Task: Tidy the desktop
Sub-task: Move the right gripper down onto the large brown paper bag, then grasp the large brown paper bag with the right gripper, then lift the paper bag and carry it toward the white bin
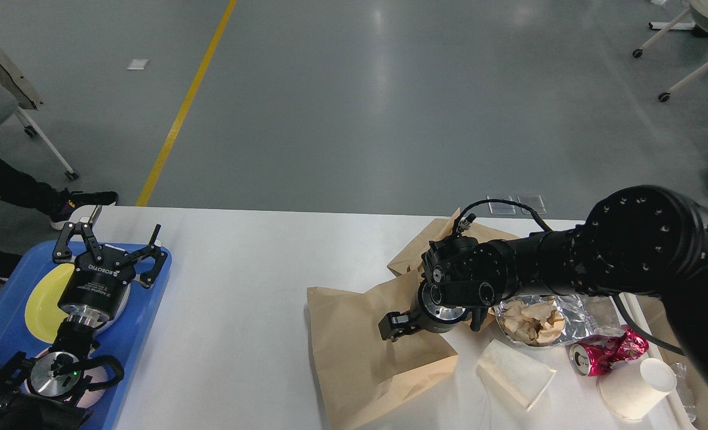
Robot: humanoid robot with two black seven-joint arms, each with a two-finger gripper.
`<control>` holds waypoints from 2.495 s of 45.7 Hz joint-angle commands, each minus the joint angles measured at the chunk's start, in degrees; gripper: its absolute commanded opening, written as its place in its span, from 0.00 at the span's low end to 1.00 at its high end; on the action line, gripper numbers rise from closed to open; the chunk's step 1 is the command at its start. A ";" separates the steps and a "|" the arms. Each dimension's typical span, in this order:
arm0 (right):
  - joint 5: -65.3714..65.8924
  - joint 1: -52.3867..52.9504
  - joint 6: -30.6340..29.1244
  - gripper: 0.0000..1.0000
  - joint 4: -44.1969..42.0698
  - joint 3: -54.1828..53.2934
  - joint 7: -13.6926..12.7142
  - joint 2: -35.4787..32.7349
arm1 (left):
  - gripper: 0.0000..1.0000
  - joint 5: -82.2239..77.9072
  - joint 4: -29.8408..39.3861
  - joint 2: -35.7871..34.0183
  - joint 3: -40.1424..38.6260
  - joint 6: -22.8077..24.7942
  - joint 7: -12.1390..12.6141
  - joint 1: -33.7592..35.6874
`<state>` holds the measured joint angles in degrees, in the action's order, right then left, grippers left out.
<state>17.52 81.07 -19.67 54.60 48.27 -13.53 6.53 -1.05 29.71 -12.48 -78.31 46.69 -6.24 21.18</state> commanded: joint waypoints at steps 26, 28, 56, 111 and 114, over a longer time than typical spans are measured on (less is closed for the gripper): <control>-1.00 -4.69 5.43 0.14 -3.00 -0.37 0.00 1.90 | 0.97 0.00 0.00 0.00 0.00 -0.02 0.00 0.00; -1.17 -4.96 5.61 0.08 -3.09 -0.37 -0.09 1.99 | 0.97 0.00 0.00 0.00 0.00 -0.10 0.00 0.00; -12.94 0.13 4.03 0.00 1.30 -0.46 0.00 1.73 | 0.97 0.00 0.00 0.00 0.00 -0.02 0.00 0.00; -31.23 59.29 -29.29 0.00 28.29 42.07 17.67 -14.53 | 0.97 0.00 0.00 0.00 0.00 -0.02 0.00 0.00; -31.41 58.76 -27.80 0.00 27.50 45.94 17.67 -15.67 | 0.97 0.00 -0.09 0.00 0.00 -0.02 0.00 0.00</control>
<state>-13.83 140.68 -49.28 83.14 88.62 4.23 -7.31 -1.05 29.71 -12.48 -78.31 46.67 -6.24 21.25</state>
